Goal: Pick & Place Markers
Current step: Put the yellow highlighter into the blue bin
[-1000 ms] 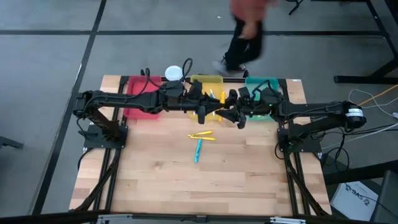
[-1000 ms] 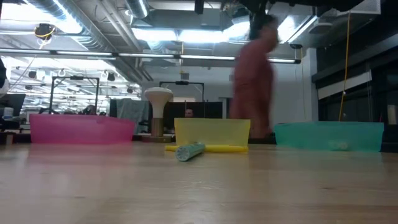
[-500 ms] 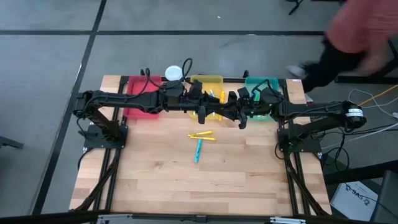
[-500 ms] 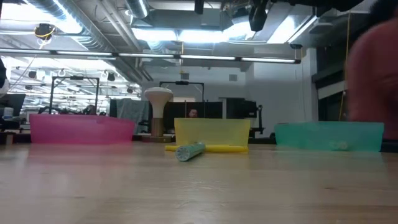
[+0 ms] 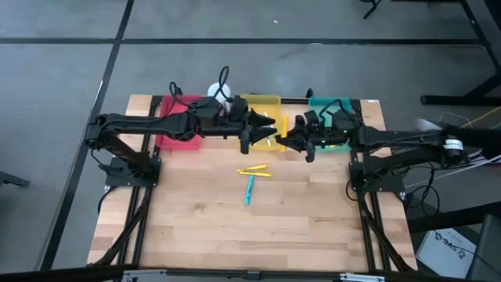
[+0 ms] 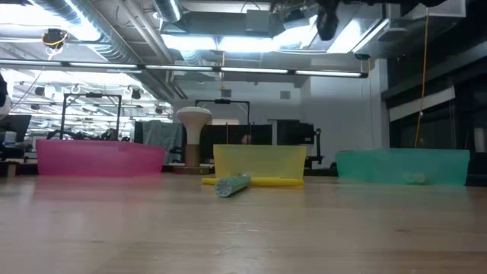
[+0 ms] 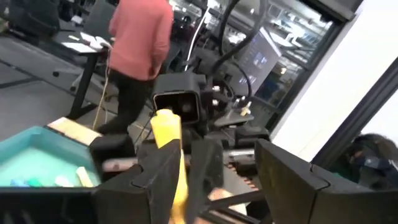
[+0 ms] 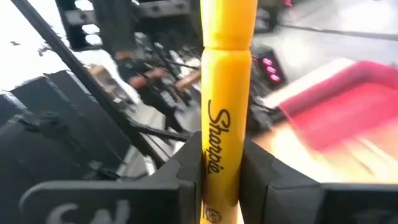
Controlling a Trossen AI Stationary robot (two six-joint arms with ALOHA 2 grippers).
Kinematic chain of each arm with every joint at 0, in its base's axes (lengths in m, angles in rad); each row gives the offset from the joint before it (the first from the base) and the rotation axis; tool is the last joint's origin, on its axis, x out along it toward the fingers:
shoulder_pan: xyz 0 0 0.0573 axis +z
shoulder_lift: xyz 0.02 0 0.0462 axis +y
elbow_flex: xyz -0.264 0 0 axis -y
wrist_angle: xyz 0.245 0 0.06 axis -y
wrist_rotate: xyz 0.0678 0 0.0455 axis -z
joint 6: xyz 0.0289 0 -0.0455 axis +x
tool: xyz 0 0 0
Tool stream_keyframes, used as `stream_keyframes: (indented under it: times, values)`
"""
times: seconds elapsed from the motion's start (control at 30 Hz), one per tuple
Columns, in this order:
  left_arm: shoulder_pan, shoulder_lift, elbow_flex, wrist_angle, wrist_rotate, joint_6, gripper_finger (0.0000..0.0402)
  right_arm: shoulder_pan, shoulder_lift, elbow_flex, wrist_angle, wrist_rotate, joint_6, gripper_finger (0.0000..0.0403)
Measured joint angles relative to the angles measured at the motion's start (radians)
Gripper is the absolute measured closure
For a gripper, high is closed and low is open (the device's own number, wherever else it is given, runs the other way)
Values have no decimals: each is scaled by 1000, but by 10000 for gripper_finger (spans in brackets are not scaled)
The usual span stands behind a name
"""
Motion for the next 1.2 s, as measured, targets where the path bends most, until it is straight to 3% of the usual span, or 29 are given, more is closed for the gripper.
stream_keyframes:
  times: [0.57,1.2]
  values:
    - [0,-29,0,-328,-27,-28,204,-78,-321,0,-641,276,2,340]
    - [-3,-22,-2,-518,-125,-96,207,-282,-332,0,-1143,549,156,340]
